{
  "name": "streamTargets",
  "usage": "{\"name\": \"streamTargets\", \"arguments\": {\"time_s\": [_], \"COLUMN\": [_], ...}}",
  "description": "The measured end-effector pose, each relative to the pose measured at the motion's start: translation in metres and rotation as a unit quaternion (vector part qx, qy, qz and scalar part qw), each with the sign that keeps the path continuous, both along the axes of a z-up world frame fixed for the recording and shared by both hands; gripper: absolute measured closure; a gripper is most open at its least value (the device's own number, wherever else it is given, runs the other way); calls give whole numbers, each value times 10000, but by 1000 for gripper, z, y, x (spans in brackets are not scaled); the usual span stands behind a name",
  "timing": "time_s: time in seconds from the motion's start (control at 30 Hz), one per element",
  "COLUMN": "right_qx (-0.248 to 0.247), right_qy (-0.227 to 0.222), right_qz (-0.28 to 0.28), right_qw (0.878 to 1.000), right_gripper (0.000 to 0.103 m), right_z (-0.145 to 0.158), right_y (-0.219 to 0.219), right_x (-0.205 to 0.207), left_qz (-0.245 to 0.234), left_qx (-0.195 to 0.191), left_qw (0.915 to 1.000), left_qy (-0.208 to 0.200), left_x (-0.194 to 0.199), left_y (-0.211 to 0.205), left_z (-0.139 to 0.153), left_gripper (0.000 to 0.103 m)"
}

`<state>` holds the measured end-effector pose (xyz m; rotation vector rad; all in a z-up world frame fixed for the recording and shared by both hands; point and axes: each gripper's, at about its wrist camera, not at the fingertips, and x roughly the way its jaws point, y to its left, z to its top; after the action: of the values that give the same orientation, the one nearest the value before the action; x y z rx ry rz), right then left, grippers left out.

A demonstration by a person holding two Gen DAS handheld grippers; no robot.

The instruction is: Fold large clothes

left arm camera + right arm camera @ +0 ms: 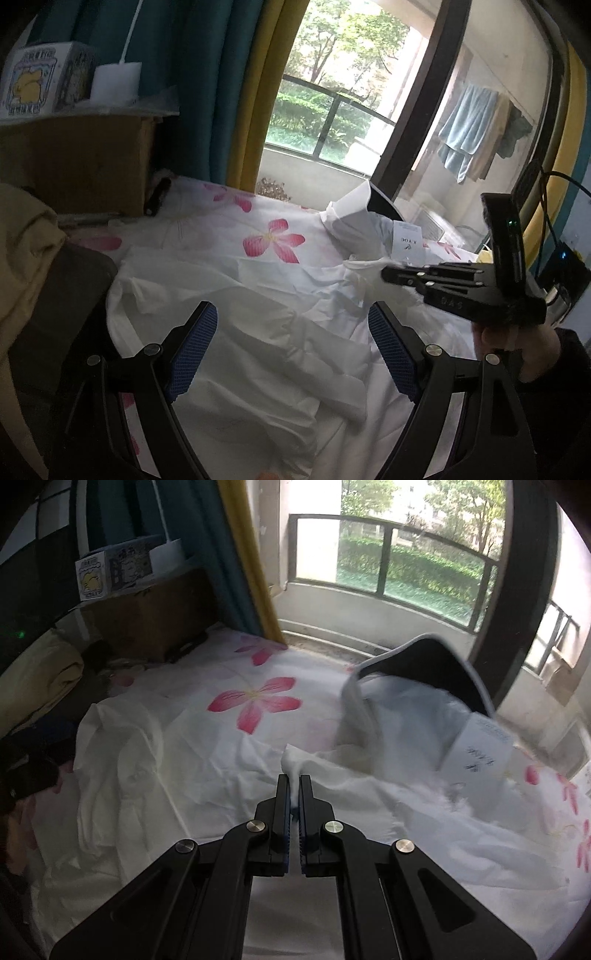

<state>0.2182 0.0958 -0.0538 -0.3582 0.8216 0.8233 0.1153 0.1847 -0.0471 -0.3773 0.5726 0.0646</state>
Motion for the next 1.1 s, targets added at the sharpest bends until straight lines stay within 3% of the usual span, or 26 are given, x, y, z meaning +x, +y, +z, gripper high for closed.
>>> {"name": "streamTargets", "arguments": {"time_s": [0.1, 0.23, 0.3, 0.37, 0.67, 0.8, 0.97, 1.07, 1.1], "right_qx": [-176, -174, -111, -1, 92, 179, 286, 314, 320], "right_qy": [263, 275, 230, 210, 19, 35, 31, 26, 19], "right_qz": [85, 89, 8, -106, -612, -936, -1279, -1409, -1445], "right_qw": [9995, 9994, 9997, 9997, 9981, 9954, 9914, 9895, 9890], "right_gripper": [98, 90, 75, 51, 50, 50, 50, 50, 50], "right_z": [-12, -9, -3, 4, 19, 21, 20, 20, 20], "right_y": [7, -1, -10, -25, -95, -135, -177, -196, -203], "right_x": [-1, -8, -10, -12, -23, -25, -26, -27, -28], "left_qz": [-128, -509, -707, -887, -1357, -1341, -1113, -948, -886], "left_qx": [-4, -26, -44, -28, 544, 714, 927, 1051, 1079], "left_qw": [9998, 9984, 9971, 9955, 9840, 9806, 9799, 9798, 9799], "left_qy": [128, 250, 276, 344, 1015, 1237, 1370, 1410, 1423], "left_x": [5, 12, 15, 19, 43, 49, 51, 53, 53], "left_y": [-5, -19, -27, -38, -82, -88, -88, -86, -84], "left_z": [-7, -11, -13, -15, -34, -41, -45, -46, -46], "left_gripper": [17, 17, 17, 17, 17, 35, 45, 62, 74]}}
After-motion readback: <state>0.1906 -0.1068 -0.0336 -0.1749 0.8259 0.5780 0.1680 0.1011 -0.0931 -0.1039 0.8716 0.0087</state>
